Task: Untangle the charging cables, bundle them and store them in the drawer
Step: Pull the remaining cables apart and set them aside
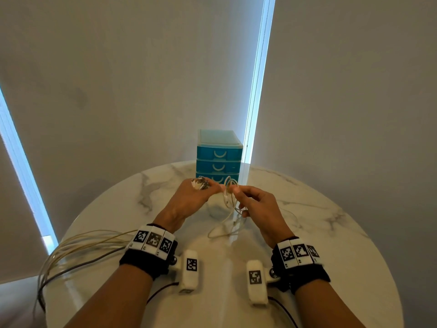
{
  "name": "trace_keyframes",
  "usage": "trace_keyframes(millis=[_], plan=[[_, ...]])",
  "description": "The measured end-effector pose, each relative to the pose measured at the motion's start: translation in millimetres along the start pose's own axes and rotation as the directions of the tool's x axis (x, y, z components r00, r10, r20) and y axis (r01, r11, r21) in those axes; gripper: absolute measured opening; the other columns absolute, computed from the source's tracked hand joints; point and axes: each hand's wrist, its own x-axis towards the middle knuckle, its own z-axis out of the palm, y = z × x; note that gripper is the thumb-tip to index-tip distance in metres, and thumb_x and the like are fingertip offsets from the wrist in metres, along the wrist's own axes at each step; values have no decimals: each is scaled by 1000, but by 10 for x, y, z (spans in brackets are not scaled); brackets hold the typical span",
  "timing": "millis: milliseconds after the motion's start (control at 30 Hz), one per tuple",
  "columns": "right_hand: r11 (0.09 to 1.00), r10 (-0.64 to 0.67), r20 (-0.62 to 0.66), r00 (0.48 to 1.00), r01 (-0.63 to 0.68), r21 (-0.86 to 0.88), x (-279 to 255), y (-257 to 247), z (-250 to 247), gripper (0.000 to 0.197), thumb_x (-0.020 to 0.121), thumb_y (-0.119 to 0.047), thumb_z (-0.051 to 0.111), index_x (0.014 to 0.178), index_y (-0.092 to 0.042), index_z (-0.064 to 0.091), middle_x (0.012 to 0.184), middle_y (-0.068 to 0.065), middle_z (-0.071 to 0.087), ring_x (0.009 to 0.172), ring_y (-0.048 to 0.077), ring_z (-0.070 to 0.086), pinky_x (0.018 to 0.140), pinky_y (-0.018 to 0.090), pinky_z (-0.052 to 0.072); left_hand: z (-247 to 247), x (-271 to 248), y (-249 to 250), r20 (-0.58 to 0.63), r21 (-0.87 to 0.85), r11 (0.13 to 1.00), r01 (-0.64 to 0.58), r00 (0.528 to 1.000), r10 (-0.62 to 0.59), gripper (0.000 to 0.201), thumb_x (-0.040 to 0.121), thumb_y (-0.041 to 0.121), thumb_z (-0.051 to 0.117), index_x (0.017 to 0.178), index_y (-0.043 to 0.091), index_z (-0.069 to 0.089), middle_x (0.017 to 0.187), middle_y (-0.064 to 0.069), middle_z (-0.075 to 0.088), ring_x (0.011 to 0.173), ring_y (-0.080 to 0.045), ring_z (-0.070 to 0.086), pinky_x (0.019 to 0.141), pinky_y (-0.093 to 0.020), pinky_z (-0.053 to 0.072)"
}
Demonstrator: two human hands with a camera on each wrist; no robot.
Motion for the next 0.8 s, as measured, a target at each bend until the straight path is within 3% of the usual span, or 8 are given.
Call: trace_keyframes(millis=[67,133,200,267,400,567,667,800], plan=[[1000,-15,-1,1000,15,14,3,-4,-33,18,101,-39,74,108,-27,85,89,-6,77,72,2,62,70,24,56,-42,26,12,-141,-72,997,33,989,-43,6,97,24,77,94,21,80,73,21,76,68,9,68,58,-7,47],[999,-42,-28,999,43,28,11,-15,-68,16,102,-35,73,110,-27,85,91,-3,76,75,6,62,69,25,55,-70,51,6,-263,-120,991,54,961,-85,20,96,21,75,76,22,72,53,18,62,48,6,54,51,-14,43],[997,-60,-101,993,65,49,24,-29,-99,17,104,-29,71,116,-27,83,97,4,75,74,5,62,66,22,54,-94,79,-36,-310,-125,988,92,942,-127,31,95,23,75,66,23,63,46,16,50,44,1,43,51,-23,38],[992,-70,-160,985,86,94,31,-37,-123,20,105,-21,68,120,-29,80,97,5,74,72,5,62,64,21,54,-96,91,-60,-284,-105,986,133,946,-158,28,95,25,75,69,24,65,45,15,50,47,-2,45,48,-21,37],[971,-29,-192,981,73,227,38,-75,-137,20,104,-21,70,121,-28,79,101,5,76,80,12,63,69,28,53,-62,80,-68,-206,-32,984,177,962,-180,10,98,26,72,90,21,76,46,21,59,51,-1,54,42,-12,37],[934,36,-198,980,37,355,34,-125,-146,24,101,-19,73,125,-20,76,104,12,77,85,18,66,73,34,52,-84,109,-119,-192,-14,971,240,952,-238,15,96,32,73,92,18,75,41,18,50,57,-11,42,42,-18,34],[924,50,-227,972,41,380,37,-141,-169,25,101,-21,74,126,-19,74,110,13,78,88,18,67,74,33,52,-83,102,-102,-210,-24,969,245,947,-244,15,96,30,72,86,19,73,44,17,53,59,-10,45,47,-20,36],[887,83,-305,949,70,457,58,-171,-231,23,99,-19,76,120,-16,68,97,4,79,84,17,65,70,30,50,-139,127,-105,-317,-93,978,188,925,-208,17,98,24,71,81,21,74,55,15,64,55,-2,56,46,-17,40]])
